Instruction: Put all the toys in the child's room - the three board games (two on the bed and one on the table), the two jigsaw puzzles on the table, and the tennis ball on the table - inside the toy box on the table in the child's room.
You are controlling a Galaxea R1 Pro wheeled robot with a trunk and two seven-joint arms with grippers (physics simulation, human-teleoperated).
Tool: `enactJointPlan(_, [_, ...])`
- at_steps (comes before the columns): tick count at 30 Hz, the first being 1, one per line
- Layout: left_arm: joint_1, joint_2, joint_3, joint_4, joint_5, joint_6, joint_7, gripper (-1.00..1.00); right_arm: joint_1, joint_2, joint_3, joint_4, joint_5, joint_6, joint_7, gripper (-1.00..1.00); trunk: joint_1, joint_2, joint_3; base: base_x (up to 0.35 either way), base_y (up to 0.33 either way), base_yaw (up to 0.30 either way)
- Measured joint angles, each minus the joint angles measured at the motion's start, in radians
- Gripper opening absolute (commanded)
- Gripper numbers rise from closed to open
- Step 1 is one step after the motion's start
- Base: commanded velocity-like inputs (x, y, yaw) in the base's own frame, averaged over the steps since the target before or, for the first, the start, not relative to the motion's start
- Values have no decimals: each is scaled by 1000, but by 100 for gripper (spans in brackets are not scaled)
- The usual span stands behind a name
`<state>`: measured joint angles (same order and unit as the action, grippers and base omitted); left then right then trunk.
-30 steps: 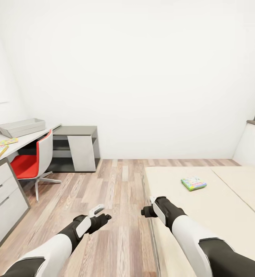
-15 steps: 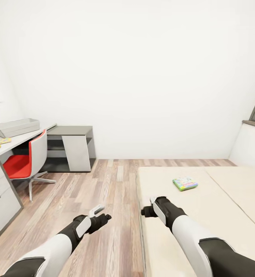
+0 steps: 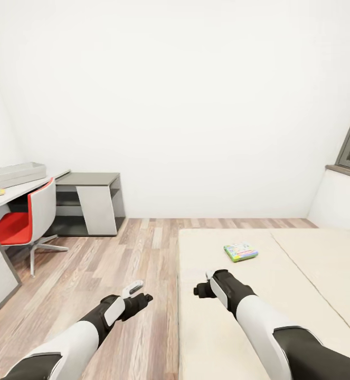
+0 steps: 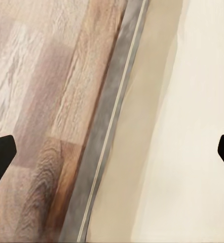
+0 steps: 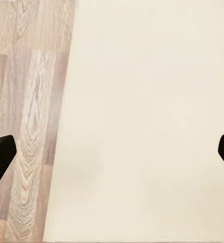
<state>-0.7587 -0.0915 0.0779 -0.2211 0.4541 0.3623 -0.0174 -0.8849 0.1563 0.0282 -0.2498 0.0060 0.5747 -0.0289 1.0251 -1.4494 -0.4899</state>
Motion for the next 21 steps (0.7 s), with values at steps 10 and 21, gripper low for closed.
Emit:
enactJointPlan(10, [0, 0, 0, 0, 0, 0, 0, 100, 0, 0, -1, 0, 0, 1, -1, 100, 0, 0, 0, 0, -273, 0])
enactJointPlan(21, [0, 0, -1, 0, 0, 0, 0, 100, 0, 0, -1, 0, 0, 2, -1, 100, 0, 0, 0, 0, -273, 0])
